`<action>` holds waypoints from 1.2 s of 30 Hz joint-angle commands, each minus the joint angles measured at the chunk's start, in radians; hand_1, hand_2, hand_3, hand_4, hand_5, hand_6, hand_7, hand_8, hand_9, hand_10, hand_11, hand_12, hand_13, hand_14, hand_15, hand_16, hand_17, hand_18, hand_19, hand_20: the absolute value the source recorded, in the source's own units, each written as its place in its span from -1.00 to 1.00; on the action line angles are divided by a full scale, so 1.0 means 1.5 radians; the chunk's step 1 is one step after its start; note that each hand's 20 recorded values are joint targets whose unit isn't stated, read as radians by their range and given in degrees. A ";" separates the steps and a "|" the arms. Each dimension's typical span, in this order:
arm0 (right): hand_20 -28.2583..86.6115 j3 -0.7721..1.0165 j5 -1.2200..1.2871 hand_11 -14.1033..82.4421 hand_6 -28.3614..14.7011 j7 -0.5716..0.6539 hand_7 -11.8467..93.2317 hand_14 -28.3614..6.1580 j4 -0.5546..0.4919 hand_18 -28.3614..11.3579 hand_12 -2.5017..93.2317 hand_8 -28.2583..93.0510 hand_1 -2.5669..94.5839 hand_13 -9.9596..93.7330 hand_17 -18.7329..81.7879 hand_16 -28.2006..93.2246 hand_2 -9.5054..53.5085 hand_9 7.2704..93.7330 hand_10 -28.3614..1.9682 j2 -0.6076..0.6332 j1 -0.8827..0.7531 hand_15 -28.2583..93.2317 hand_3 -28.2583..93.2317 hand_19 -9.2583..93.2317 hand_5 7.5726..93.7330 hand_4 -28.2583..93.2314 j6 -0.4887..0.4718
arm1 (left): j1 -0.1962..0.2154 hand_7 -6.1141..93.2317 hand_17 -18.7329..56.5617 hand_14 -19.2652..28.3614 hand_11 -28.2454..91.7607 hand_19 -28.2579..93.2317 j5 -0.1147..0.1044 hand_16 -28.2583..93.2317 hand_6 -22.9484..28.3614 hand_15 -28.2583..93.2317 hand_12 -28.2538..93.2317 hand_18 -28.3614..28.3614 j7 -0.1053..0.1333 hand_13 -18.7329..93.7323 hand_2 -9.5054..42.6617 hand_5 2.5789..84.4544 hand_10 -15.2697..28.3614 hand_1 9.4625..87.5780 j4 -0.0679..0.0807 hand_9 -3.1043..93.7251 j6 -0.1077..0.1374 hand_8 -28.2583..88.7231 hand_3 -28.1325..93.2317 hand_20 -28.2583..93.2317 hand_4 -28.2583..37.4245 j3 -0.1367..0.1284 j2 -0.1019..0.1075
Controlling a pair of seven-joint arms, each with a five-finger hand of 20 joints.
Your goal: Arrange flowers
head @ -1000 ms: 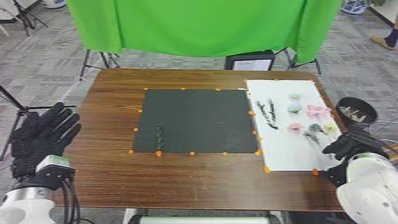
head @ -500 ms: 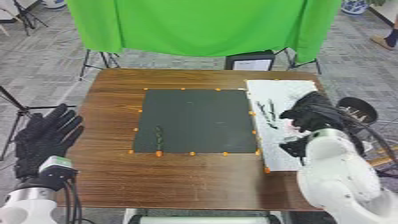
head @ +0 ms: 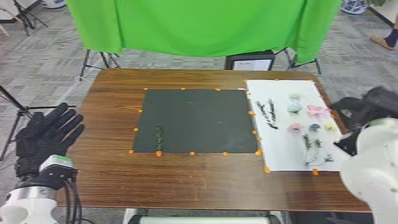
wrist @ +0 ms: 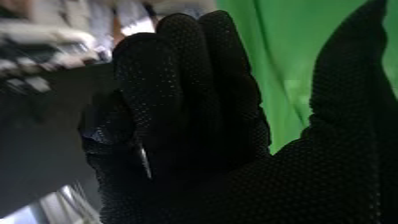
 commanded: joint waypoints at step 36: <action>0.08 -0.067 0.002 -0.30 0.14 -0.024 -0.28 0.30 0.052 -0.63 -0.09 -0.10 0.08 0.96 0.57 0.02 -1.00 0.96 0.07 -0.010 -0.090 0.24 0.74 1.00 0.79 -0.62 0.316 | 0.003 -0.63 -0.65 0.53 -0.20 0.10 -0.011 -0.65 0.33 0.05 -0.33 0.58 -0.014 -0.18 -0.09 0.10 0.48 -0.63 0.005 -0.13 -0.009 -0.64 0.67 -0.38 -1.00 0.019 -0.010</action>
